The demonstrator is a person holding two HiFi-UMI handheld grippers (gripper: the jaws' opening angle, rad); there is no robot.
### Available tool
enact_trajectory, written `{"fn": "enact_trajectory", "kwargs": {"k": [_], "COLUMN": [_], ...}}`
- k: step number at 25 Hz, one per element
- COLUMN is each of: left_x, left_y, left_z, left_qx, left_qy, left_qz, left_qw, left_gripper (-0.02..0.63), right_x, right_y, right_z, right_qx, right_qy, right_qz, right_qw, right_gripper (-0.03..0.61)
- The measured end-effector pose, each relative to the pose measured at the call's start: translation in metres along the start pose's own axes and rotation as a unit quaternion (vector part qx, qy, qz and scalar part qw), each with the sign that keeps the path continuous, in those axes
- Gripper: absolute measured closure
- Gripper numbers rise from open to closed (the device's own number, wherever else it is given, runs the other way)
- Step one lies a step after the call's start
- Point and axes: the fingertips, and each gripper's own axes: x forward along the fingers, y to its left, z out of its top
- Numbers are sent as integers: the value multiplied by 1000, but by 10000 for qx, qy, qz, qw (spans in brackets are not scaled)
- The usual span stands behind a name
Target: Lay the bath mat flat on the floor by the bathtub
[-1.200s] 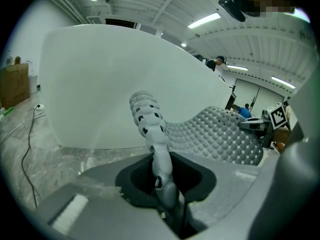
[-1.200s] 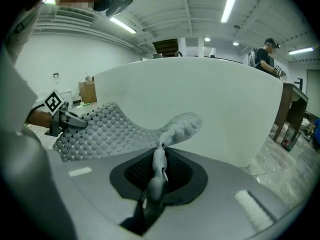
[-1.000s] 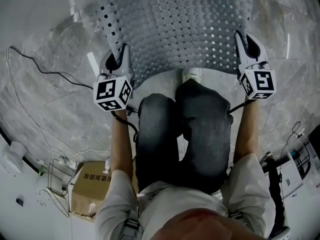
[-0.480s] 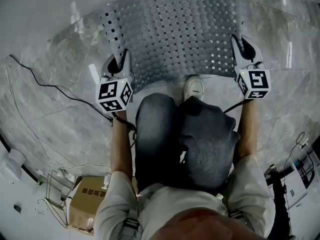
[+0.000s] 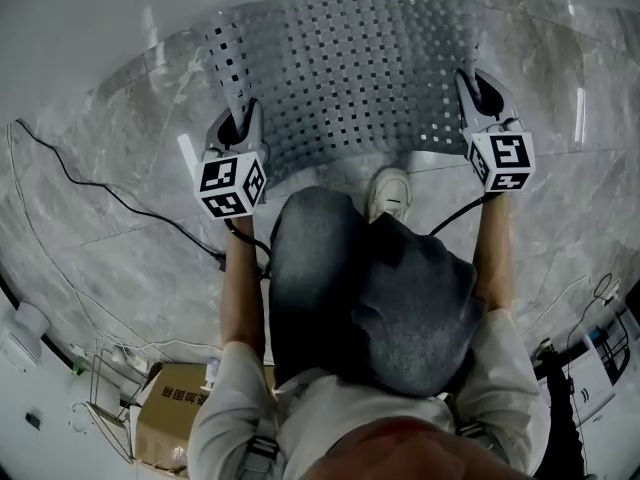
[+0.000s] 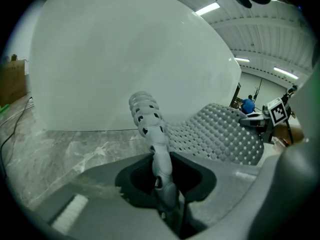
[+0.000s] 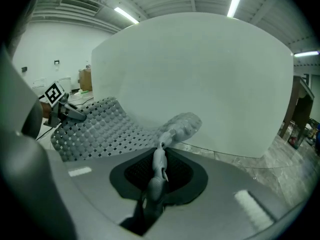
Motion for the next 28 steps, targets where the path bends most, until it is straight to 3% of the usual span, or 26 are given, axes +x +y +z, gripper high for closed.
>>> {"fn": "enact_trajectory", "kwargs": {"k": [9,28], "left_x": [24,46], "left_y": [13,39], "left_z": [-14,-30], "left_qx": [10,73], "left_qy": [141,349], "left_qz": [126,359], "left_qw": [9998,9987], "left_gripper": [529,494], "right_x": [33,57], "right_y": [-2,-13], "right_z": [-18,-58], "right_qx": [0,147], "right_qy": [195,602], "right_qz": [103,-100], "right_qw": [9998,9980], "right_gripper": [531,508]}}
